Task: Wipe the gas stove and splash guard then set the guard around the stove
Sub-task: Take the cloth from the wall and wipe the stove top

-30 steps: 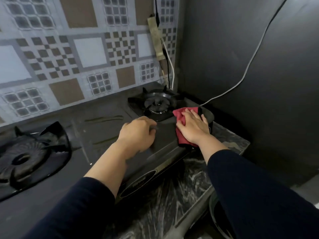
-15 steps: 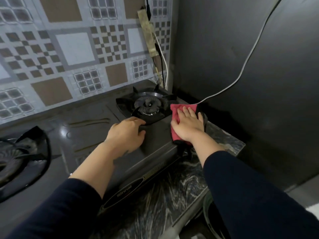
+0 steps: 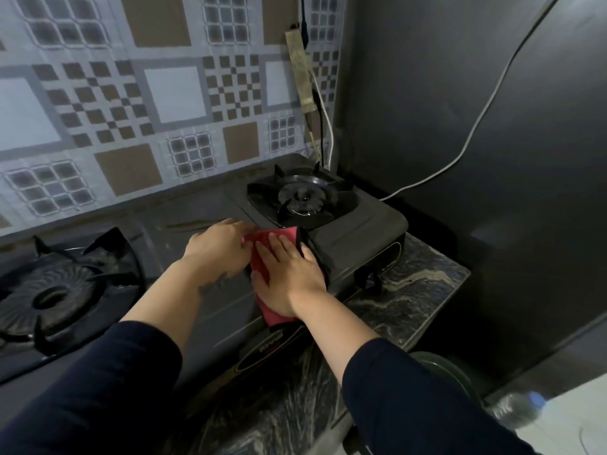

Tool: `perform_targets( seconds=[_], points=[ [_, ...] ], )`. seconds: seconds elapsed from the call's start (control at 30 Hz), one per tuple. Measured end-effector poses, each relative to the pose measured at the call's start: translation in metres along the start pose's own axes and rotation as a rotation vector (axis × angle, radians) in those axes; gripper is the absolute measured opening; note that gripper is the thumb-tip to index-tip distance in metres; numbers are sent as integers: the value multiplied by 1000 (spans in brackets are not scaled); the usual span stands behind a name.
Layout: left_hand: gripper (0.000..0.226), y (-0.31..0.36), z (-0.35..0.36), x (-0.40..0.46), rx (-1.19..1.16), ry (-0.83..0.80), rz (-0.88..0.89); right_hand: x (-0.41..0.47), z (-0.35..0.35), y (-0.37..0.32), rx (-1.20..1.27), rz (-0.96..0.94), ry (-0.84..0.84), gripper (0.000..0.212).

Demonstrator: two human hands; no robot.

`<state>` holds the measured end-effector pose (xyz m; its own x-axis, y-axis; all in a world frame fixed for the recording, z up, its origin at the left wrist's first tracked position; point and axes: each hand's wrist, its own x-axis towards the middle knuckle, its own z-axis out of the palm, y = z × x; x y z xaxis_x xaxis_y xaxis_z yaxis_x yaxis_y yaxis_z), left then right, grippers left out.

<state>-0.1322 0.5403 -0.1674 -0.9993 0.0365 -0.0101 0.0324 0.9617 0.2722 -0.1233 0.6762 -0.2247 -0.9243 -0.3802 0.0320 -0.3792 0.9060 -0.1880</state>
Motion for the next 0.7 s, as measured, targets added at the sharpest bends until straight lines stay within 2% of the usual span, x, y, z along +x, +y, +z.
perform_targets(
  seconds=[0.13,0.43,0.6,0.7],
  points=[
    [44,-5,0,-2,28,-10,32,-8,0,9,30,2,64,61],
    [44,61,10,13,68,-25,209,13,-19,89,57,405,66,60],
    [41,95,24,23,32,-79,293,17,-23,131,158,413,157,51],
    [43,97,30,30,25,-88,300,20,-27,160,117,444,146,54]
  ],
)
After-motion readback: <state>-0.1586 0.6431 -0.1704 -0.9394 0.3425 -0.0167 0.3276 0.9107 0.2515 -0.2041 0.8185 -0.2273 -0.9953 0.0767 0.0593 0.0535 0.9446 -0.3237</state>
